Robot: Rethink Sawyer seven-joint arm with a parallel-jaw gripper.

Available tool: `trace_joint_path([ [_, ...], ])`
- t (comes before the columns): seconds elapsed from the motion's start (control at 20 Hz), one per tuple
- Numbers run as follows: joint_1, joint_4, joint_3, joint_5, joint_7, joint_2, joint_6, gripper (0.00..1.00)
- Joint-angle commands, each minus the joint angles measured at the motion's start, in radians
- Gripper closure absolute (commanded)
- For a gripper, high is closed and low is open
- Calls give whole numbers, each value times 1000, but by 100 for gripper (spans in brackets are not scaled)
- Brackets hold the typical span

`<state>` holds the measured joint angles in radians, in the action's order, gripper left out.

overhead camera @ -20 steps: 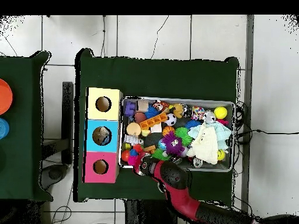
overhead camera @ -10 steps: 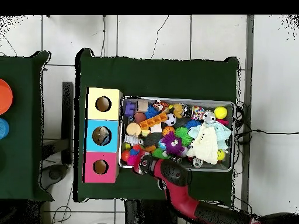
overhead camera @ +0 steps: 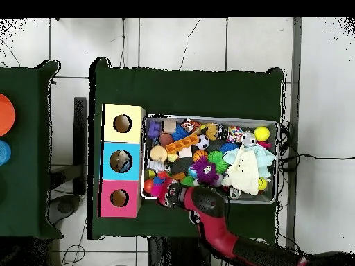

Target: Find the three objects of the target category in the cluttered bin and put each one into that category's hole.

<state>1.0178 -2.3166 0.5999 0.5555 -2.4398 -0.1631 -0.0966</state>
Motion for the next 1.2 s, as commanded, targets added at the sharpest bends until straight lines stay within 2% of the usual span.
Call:
trace_joint_path([
  [0.05,-422,6,-364,-160,91,-149,-323,0],
  [0.1,-479,51,-440,-200,119,-175,-336,0],
  [0.2,-532,115,-520,-279,143,-216,-351,0],
  [0.25,-565,159,-567,-325,164,-232,-324,0],
  [0.4,-729,316,-770,-483,207,-255,-176,0],
  [0.5,-796,393,-861,-573,207,-264,-105,0],
  [0.6,-805,436,-888,-647,204,-270,-91,0],
  [0.8,-751,499,-863,-793,220,-269,-100,0],
  [0.85,-755,518,-873,-842,215,-251,-57,0],
  [1.0,-835,595,-979,-989,166,-207,113,0],
  [1.2,-874,645,-1036,-1100,146,-192,98,0],
])
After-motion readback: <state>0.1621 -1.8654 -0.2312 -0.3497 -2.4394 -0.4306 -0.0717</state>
